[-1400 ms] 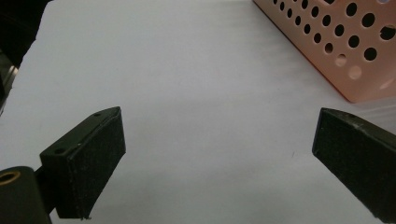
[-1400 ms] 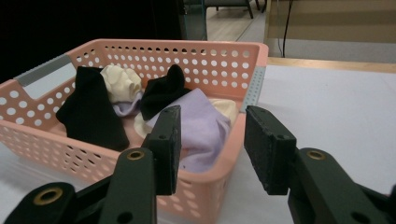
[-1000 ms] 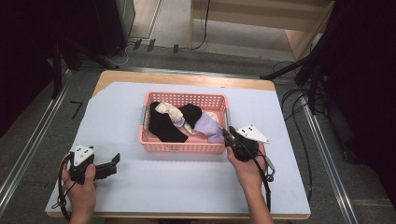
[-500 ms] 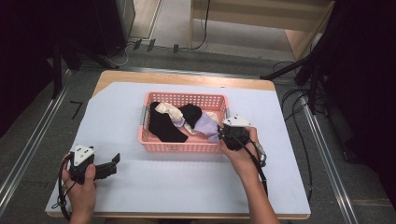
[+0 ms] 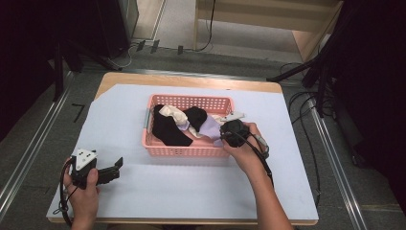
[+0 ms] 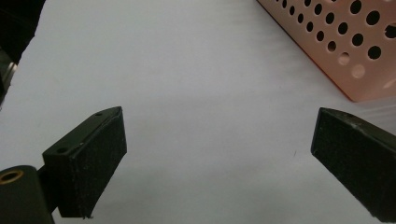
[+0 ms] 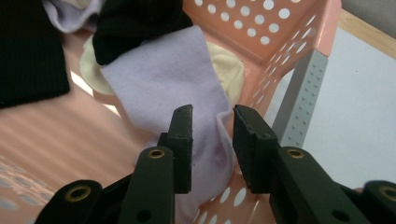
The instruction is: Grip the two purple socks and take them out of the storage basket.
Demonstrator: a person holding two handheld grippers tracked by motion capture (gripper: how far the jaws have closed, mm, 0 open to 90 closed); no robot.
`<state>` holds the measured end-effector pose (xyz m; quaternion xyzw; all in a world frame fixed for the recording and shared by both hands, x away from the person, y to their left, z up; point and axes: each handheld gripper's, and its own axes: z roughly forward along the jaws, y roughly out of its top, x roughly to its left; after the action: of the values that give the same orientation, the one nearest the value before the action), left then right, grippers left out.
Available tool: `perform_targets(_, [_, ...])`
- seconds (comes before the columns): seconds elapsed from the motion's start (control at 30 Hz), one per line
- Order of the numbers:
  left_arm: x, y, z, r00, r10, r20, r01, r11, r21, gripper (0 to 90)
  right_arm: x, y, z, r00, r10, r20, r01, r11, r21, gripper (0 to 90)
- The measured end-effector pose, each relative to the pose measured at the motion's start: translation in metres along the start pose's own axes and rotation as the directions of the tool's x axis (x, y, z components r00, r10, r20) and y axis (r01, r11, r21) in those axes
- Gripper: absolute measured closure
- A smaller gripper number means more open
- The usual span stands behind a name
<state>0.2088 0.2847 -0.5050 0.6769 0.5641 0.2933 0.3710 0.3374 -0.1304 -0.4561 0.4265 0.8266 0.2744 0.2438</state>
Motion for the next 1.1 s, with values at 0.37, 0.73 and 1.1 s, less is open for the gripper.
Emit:
perform_targets(0.37, [0.001,0.000,0.000,1.0000,-0.002,0.006,0.002,1.0000,0.000,4.5,0.005,0.005,0.015,0.9962,-0.077,0.040,0.074,0.994,0.078,89.9])
perform_targets(0.73, [0.000,0.000,0.001,1.0000,-0.003,0.001,0.003,1.0000,0.003,5.1,-0.015,0.008,-0.030,0.9943,0.069,-0.081,-0.088,0.958,-0.274,90.0])
perform_targets(1.1, [0.001,0.000,0.001,1.0000,-0.001,0.000,0.001,1.0000,0.004,5.1,-0.019,0.005,-0.053,0.9948,0.089,-0.048,-0.101,0.796,-0.597,90.0])
